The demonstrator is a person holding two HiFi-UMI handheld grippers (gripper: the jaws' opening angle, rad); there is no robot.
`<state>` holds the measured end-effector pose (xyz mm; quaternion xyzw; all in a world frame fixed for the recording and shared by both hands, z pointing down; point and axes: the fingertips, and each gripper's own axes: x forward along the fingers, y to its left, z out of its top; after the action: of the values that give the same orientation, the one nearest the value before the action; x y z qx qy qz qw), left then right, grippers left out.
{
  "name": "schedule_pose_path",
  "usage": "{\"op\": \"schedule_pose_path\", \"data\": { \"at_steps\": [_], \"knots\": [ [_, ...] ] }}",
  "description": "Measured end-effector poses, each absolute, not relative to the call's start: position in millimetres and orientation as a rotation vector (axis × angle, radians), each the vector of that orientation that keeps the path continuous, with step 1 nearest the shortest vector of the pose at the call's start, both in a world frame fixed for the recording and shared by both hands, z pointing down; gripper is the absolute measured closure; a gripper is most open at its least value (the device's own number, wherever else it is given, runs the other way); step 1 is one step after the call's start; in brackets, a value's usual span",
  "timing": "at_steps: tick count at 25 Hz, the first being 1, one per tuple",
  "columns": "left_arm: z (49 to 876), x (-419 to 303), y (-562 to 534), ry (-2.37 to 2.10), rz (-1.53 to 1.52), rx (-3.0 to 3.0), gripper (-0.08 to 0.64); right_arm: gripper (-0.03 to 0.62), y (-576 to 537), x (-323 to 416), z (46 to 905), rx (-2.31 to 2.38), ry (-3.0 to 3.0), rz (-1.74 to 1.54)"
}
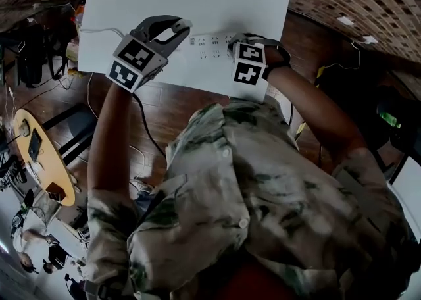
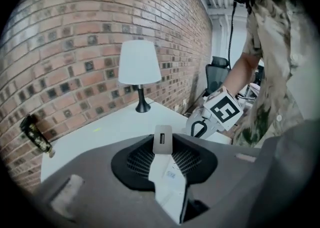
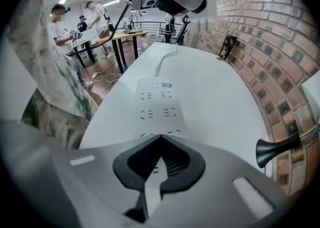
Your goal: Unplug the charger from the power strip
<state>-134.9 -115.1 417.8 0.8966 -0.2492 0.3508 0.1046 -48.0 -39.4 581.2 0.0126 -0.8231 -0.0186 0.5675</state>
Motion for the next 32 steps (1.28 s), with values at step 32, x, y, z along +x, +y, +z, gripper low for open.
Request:
{"op": "schedule_pose_path", "data": {
  "at_steps": [32],
  "knots": [
    [284, -152, 286, -1.192, 0.249, 2.6, 0.449, 0.546, 331, 47, 350, 0.686, -2.319, 0.007]
  ]
}}
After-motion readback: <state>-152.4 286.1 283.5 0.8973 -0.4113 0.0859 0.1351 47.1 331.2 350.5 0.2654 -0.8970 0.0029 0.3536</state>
